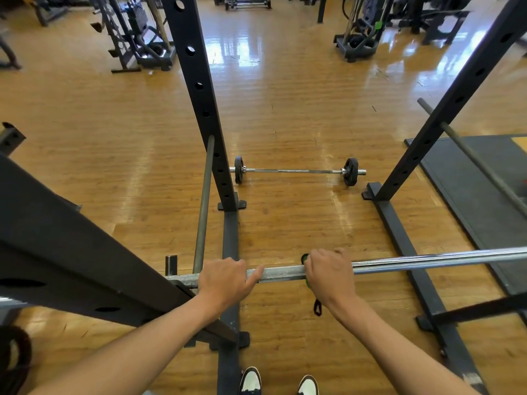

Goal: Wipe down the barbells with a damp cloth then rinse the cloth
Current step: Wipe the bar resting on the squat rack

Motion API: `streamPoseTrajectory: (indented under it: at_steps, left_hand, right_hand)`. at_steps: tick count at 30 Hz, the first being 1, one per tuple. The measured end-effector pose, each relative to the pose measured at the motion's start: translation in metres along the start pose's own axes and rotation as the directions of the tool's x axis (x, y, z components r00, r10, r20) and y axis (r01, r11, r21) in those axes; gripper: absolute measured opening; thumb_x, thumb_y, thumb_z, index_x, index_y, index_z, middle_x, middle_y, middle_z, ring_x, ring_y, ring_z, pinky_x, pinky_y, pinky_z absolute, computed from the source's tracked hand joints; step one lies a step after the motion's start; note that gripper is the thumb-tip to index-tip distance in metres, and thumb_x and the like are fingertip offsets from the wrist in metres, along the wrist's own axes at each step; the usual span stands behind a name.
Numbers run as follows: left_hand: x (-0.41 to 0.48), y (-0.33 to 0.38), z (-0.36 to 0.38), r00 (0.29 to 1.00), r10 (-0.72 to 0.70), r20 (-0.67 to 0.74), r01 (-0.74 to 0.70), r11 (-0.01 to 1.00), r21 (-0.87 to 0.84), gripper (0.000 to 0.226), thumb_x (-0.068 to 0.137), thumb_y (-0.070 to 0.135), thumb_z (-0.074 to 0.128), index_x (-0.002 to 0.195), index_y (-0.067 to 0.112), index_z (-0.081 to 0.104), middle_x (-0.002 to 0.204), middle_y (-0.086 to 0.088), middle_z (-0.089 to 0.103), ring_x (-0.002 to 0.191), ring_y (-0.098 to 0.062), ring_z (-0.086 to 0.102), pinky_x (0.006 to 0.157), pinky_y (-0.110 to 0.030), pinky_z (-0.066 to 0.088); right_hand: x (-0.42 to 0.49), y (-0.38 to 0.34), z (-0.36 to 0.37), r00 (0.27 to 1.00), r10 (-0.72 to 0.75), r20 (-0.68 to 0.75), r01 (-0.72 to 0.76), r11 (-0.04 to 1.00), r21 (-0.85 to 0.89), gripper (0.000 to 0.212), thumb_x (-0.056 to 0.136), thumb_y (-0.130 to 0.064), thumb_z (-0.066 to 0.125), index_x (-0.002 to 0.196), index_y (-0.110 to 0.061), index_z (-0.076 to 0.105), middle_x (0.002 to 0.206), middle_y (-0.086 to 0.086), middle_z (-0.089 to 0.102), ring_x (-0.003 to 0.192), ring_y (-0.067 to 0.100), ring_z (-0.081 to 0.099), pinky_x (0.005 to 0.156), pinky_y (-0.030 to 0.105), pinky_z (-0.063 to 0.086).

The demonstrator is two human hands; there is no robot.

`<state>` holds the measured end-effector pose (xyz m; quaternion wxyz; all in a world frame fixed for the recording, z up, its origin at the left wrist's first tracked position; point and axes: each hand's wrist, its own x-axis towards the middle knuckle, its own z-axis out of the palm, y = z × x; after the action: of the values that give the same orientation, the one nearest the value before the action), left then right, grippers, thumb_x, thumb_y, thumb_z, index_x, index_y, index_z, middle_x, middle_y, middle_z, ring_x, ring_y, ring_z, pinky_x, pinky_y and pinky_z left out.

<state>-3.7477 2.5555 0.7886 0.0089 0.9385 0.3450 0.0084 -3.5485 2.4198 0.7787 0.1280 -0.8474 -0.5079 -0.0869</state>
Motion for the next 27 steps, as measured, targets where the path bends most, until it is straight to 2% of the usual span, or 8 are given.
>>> streamPoseTrajectory:
  at_steps: [3, 6, 10, 13, 16, 19, 23, 27]
  left_hand:
    - [0.001, 0.0, 0.0, 1.0, 0.003, 0.011, -0.003, 1.0, -0.013, 0.086, 0.092, 0.076, -0.003, 0.056, 0.022, 0.053, 0.049, 0.006, 0.049, 0.042, -0.012, 0.048, 0.039, -0.026, 0.028]
    - [0.0, 0.001, -0.004, 1.0, 0.003, 0.019, -0.002, 1.0, -0.021, 0.083, 0.092, 0.075, 0.0, 0.06, 0.021, 0.054, 0.052, 0.006, 0.051, 0.046, -0.013, 0.051, 0.042, -0.028, 0.037]
    - [-0.001, 0.003, -0.007, 1.0, 0.001, 0.015, -0.001, 1.0, -0.014, 0.082, 0.09, 0.074, -0.001, 0.063, 0.021, 0.056, 0.056, 0.005, 0.054, 0.05, -0.013, 0.053, 0.045, -0.029, 0.038]
    - [0.0, 0.003, -0.007, 1.0, 0.011, 0.028, -0.011, 1.0, -0.001, 0.082, 0.09, 0.074, -0.001, 0.063, 0.021, 0.056, 0.055, 0.005, 0.053, 0.049, -0.014, 0.053, 0.045, -0.028, 0.036]
    - [0.0, 0.002, -0.007, 0.999, 0.018, 0.026, -0.018, 1.0, 0.01, 0.084, 0.089, 0.074, -0.002, 0.064, 0.021, 0.058, 0.057, 0.005, 0.055, 0.052, -0.014, 0.055, 0.046, -0.029, 0.036]
    - [0.0, 0.003, -0.006, 0.999, 0.025, 0.035, -0.025, 1.0, 0.004, 0.08, 0.092, 0.073, 0.003, 0.065, 0.021, 0.057, 0.058, 0.006, 0.055, 0.053, -0.014, 0.056, 0.046, -0.029, 0.035]
    - [0.0, 0.002, -0.008, 0.999, 0.02, 0.034, -0.021, 1.0, 0.01, 0.08, 0.092, 0.073, 0.002, 0.063, 0.021, 0.056, 0.056, 0.006, 0.054, 0.051, -0.013, 0.055, 0.047, -0.03, 0.04]
    - [-0.001, 0.004, -0.007, 1.0, 0.013, 0.01, -0.013, 1.0, 0.015, 0.081, 0.092, 0.073, 0.003, 0.064, 0.021, 0.058, 0.056, 0.006, 0.054, 0.05, -0.013, 0.053, 0.045, -0.029, 0.036]
  right_hand:
    - [-0.015, -0.028, 0.004, 1.0, -0.024, -0.002, 0.024, 0.999, 0.049, 0.03, 0.099, -0.025, 0.036, 0.08, -0.023, 0.059, 0.074, -0.006, 0.057, 0.066, 0.019, 0.049, 0.074, 0.038, 0.043]
    - [-0.021, -0.004, 0.002, 0.982, -0.187, -0.015, 0.187, 0.982, 0.011, 0.026, 0.102, -0.027, 0.041, 0.095, -0.022, 0.065, 0.087, -0.006, 0.065, 0.078, 0.018, 0.059, 0.085, 0.038, 0.043]
    - [-0.015, 0.039, -0.01, 0.996, -0.079, 0.031, 0.081, 0.994, -0.068, 0.032, 0.099, -0.025, 0.031, 0.078, -0.027, 0.055, 0.071, -0.011, 0.055, 0.063, 0.017, 0.054, 0.084, 0.039, 0.041]
    - [-0.002, 0.018, -0.007, 0.998, 0.061, 0.016, -0.06, 0.997, -0.049, 0.032, 0.091, -0.023, 0.032, 0.063, -0.027, 0.047, 0.058, -0.007, 0.051, 0.054, 0.021, 0.051, 0.075, 0.038, 0.033]
    - [0.003, -0.017, -0.005, 0.999, 0.021, 0.027, -0.022, 0.999, 0.039, 0.029, 0.088, -0.026, 0.033, 0.06, -0.029, 0.041, 0.054, -0.005, 0.054, 0.049, 0.021, 0.052, 0.075, 0.038, 0.037]
    - [-0.006, -0.031, -0.004, 0.993, -0.103, 0.061, 0.097, 0.99, 0.098, 0.029, 0.097, -0.028, 0.034, 0.074, -0.028, 0.052, 0.069, -0.008, 0.059, 0.062, 0.017, 0.056, 0.081, 0.039, 0.048]
    - [-0.029, 0.012, -0.004, 0.95, -0.313, 0.014, 0.312, 0.949, 0.032, 0.029, 0.104, -0.031, 0.039, 0.114, -0.021, 0.065, 0.1, -0.006, 0.065, 0.088, 0.018, 0.06, 0.096, 0.04, 0.047]
    - [-0.008, 0.036, -0.015, 0.993, -0.094, 0.078, 0.097, 0.994, -0.043, 0.033, 0.099, -0.027, 0.031, 0.077, -0.025, 0.057, 0.07, -0.008, 0.059, 0.064, 0.019, 0.058, 0.083, 0.042, 0.048]
